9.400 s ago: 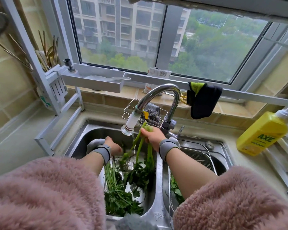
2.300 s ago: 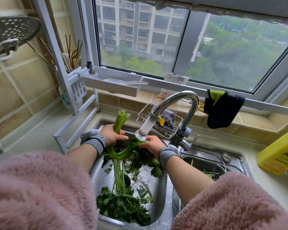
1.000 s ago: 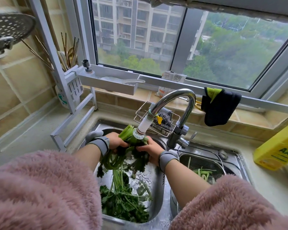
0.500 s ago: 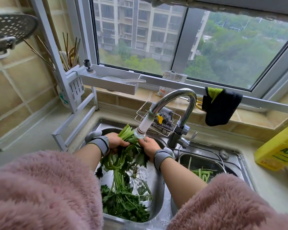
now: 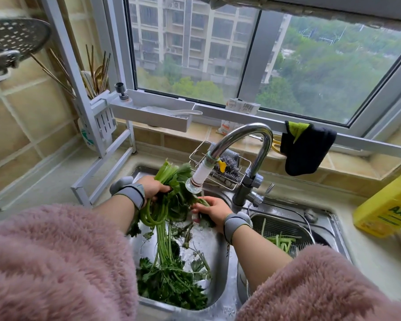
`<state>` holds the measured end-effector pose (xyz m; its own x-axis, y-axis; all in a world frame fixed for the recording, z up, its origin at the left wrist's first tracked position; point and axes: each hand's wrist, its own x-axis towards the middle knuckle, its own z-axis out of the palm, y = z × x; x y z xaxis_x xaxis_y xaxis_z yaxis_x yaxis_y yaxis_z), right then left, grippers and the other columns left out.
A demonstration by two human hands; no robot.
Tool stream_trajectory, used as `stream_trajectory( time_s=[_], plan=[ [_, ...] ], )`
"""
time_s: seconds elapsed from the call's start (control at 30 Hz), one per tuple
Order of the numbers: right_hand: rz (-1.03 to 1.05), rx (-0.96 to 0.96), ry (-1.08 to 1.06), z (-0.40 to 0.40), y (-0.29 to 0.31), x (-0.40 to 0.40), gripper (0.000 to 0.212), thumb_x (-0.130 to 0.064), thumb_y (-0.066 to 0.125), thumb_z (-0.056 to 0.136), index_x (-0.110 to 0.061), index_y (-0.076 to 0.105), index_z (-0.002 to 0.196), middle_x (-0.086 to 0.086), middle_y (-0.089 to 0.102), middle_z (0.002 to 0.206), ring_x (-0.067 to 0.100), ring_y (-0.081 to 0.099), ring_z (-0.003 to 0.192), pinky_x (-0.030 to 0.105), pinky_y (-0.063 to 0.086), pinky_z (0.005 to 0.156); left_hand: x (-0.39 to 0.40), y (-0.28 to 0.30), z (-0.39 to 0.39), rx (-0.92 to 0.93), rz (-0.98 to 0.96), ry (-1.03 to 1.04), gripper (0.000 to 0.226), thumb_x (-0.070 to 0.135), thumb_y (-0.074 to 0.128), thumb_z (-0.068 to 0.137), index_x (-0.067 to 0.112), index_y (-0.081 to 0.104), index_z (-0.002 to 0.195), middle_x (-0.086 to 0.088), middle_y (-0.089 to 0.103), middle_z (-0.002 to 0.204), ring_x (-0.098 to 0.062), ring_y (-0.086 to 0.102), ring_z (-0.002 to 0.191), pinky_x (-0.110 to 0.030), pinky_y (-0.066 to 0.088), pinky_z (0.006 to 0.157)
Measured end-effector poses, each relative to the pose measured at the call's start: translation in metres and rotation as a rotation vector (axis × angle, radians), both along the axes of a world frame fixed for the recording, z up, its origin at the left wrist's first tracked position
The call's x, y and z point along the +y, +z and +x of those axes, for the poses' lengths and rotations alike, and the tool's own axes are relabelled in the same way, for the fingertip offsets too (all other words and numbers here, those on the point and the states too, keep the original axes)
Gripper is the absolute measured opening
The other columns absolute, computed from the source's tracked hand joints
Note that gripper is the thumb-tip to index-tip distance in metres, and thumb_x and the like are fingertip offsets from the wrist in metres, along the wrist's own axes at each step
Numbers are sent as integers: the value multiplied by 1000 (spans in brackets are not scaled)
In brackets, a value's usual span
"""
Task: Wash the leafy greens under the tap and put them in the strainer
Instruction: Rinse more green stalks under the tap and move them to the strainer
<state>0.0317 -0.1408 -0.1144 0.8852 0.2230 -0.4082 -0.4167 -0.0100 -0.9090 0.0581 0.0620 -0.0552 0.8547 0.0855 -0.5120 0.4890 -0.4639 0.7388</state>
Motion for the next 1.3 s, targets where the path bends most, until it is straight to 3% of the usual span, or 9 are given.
stream_trajectory(
  time_s=[0.2,0.37,0.47,0.57,0.83,0.93,1.1,1.2,1.3],
  plan=[
    [-573,-156,98,8,-1,-4,30,-34,44,98,-13,57,81,-3,48,59,9,40,50,18,34,44,0,1,-1,23,-17,10,21,18,66,86,5,52,77,-8,47,59,-18,35,45,-24,31,48],
    [-372,-95,41,4,-6,6,27,-5,42,97,-16,50,73,3,51,65,7,47,48,16,37,47,1,6,-2,19,-33,49,21,15,63,88,4,50,77,-8,46,61,-18,35,46,-25,31,48],
    [-447,-62,53,4,3,7,34,-21,38,101,-16,41,67,3,42,57,0,36,28,15,31,38,3,7,-3,20,-49,67,17,13,63,88,3,50,85,-9,46,63,-18,34,45,-25,32,47],
    [-533,-139,108,7,10,9,39,-34,35,100,-19,43,66,-1,45,60,1,40,42,18,31,48,2,8,-5,17,-70,87,15,12,61,89,2,51,90,-8,46,63,-18,35,46,-25,32,45],
    [-581,-158,134,7,14,9,33,-30,37,101,-16,46,73,-3,45,66,10,40,59,24,32,56,3,15,-8,31,-66,99,13,13,61,89,2,54,89,-8,49,66,-18,35,50,-25,31,49],
    [-560,-66,227,0,11,5,7,-22,50,96,-15,49,95,-4,50,72,6,44,60,16,36,51,-2,23,-15,58,-60,42,18,12,62,88,4,55,74,-7,50,63,-18,37,51,-24,33,50],
    [-459,-17,270,-8,8,-6,73,-7,64,83,-24,25,142,4,51,125,14,47,102,18,38,65,-9,25,-25,190,-133,-56,24,8,50,94,7,51,70,-2,49,38,-11,37,28,-16,31,39],
    [-386,-12,326,-14,7,1,87,-9,74,69,-18,30,143,6,51,135,19,49,119,31,45,96,-16,24,-29,231,-206,-44,24,8,46,95,6,51,72,-3,51,40,-11,40,28,-15,35,37],
    [-318,15,314,-20,9,9,65,-10,74,72,-14,48,130,6,59,122,15,57,101,23,48,73,-26,27,-35,244,-271,-1,24,10,47,95,6,53,72,-8,55,51,-18,45,51,-24,40,52]
  ],
)
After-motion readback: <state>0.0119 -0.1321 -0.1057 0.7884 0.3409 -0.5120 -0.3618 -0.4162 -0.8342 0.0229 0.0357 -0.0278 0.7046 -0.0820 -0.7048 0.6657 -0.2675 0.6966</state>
